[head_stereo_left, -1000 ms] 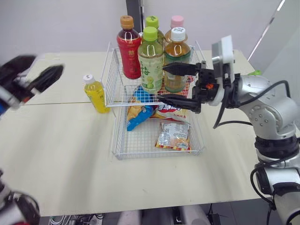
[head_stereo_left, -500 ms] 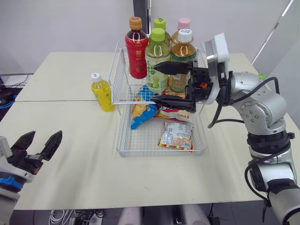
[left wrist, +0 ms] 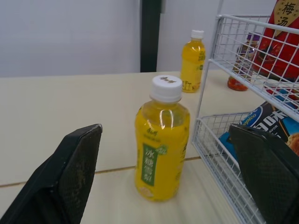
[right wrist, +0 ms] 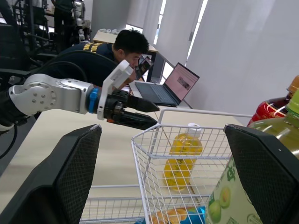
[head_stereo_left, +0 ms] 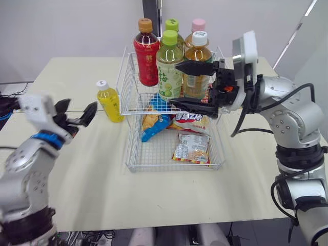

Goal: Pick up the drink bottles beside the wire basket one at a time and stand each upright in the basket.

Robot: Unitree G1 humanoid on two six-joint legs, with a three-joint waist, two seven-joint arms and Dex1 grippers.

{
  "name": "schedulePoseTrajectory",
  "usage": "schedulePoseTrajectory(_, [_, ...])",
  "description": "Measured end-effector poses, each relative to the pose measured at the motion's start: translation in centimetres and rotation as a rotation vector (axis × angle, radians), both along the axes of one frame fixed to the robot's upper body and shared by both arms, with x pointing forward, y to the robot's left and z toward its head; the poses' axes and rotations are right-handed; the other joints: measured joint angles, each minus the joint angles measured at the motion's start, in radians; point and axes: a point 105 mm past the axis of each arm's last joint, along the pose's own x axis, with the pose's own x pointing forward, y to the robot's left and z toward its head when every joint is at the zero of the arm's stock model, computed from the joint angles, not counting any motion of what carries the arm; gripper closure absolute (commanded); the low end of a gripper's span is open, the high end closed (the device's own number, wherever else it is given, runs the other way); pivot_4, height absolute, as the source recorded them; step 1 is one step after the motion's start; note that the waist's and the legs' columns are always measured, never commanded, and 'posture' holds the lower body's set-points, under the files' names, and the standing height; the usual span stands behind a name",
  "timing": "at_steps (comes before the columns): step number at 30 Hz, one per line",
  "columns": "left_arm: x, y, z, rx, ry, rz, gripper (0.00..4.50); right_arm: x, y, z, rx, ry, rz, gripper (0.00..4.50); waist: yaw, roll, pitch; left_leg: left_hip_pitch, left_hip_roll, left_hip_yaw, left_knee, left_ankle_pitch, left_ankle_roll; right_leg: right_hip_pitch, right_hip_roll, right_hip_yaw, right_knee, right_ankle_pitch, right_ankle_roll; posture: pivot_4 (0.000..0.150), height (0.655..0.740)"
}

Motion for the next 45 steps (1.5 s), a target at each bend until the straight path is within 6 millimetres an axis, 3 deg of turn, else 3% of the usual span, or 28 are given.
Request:
schedulePoseTrajectory(11, [6.1, -1.3, 0.5, 0.05, 0.008, 0.003, 0.02, -0.4, -0.8, 0.3, -0.003, -0.012, -0.049, 0.0, 0.0, 0.0, 0.0, -0.001, 0.0, 0.0, 0.0, 0.0, 0.0, -0.001, -0.001, 0.0, 0.0, 0.0, 0.0, 0.15, 0.74])
schedulePoseTrajectory(19, [7.2, -1.0, 0.0, 0.068, 0.017, 0.009, 0.02, -0.5, -1.2, 0.5, -0.008, -0.012, -0.07, 0.0, -0.002, 0.0, 0.0, -0.001, 0.0, 0.0, 0.0, 0.0, 0.0, -0.001, -0.001, 0.0, 0.0, 0.0, 0.0, 0.15, 0.74])
schedulePoseTrajectory(23, [7.3, -0.9, -0.2, 0.066, 0.015, -0.003, 0.91, -0.5, -1.2, 0.4, -0.011, -0.008, -0.072, 0.0, -0.001, 0.0, 0.0, -0.001, 0.0, -0.001, 0.0, 0.0, 0.0, -0.001, -0.001, 0.0, 0.0, 0.0, 0.0, 0.15, 0.74])
schedulePoseTrajectory(30, [7.8, -1.4, 0.0, 0.056, 0.003, -0.023, 3.06, -0.6, -1.2, 0.5, -0.013, -0.012, -0.076, 0.0, 0.0, 0.0, 0.0, -0.002, 0.0, -0.001, 0.0, 0.0, 0.0, -0.001, -0.001, -0.001, 0.0, 0.0, 0.0, 0.15, 0.74])
schedulePoseTrajectory(41, [7.5, -1.2, 0.2, 0.061, 0.004, -0.068, 3.12, -0.5, -1.4, 0.7, -0.005, -0.014, -0.094, 0.0, -0.002, 0.0, 0.0, -0.002, 0.0, -0.001, 0.0, 0.0, 0.0, -0.002, -0.001, -0.001, 0.0, 0.0, 0.0, 0.15, 0.74])
schedulePoseTrajectory(45, [6.2, 0.3, 2.0, 0.084, 0.016, -0.127, 3.12, -0.5, -1.4, 0.6, -0.006, -0.011, -0.094, 0.0, -0.007, 0.0, 0.0, -0.003, 0.0, -0.001, 0.0, 0.0, 0.0, -0.003, 0.0, -0.001, 0.0, 0.0, 0.0, 0.15, 0.74])
